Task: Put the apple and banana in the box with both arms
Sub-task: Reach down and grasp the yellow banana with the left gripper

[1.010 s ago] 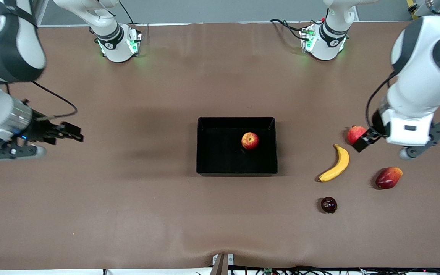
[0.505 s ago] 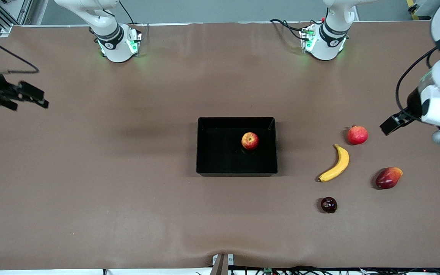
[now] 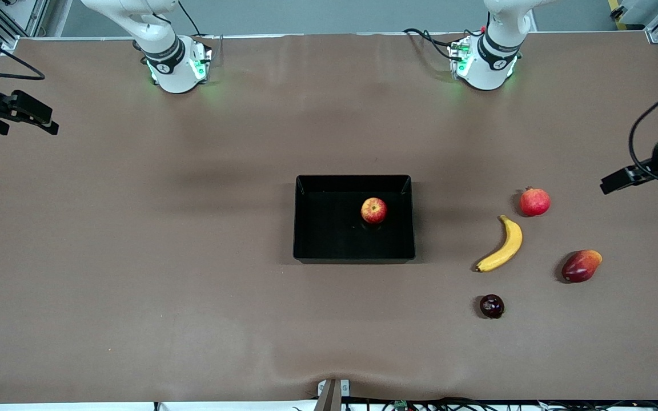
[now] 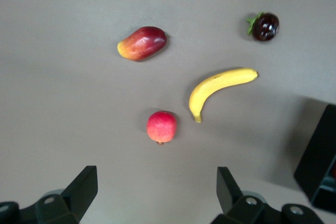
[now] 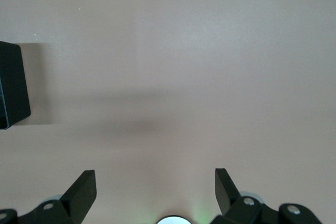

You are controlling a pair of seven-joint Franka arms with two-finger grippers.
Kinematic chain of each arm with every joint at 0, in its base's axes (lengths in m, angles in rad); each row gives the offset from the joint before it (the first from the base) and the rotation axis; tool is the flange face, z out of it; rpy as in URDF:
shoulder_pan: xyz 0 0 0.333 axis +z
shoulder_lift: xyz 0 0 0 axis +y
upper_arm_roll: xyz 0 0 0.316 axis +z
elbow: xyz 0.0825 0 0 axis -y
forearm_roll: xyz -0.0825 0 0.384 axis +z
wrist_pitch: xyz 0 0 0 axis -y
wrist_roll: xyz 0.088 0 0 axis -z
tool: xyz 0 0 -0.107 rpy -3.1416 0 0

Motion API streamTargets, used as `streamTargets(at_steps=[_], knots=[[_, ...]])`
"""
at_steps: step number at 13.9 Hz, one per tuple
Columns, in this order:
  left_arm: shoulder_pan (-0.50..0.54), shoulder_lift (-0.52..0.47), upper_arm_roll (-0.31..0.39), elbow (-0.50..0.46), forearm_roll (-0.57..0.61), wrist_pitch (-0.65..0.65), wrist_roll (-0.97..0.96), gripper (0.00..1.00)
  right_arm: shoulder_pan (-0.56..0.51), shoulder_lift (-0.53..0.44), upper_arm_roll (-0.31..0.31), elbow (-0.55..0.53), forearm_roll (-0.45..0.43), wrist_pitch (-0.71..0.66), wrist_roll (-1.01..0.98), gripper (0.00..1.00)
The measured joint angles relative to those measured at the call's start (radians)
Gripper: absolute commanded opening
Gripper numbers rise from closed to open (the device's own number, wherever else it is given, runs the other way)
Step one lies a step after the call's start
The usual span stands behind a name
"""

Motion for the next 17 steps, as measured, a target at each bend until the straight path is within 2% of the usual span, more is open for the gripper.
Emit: streamTargets(at_steps=[3,10,15,17], knots=[[0.026,0.057,0.000,-0.068,-0.009,0.120,0.126,1.00,0.027,0.000,-0.032,-0.001,0.000,0.000,0.001,1.00],[-0.005,0.202,-0.056,-0.298,-0.009,0.501,0.192,1.00,0.037,0.000,-0.044,0.003,-0.001,0.010,0.003,1.00],[0.007,0.331,-0.055,-0.310,-0.007,0.651,0.446,1.00,0.054,-0.001,-0.044,0.041,-0.057,-0.001,0.003,1.00],[0.007,0.370,-0.055,-0.310,0.032,0.691,0.506,1.00,0.056,-0.001,-0.044,0.044,-0.057,-0.034,0.003,1.00]])
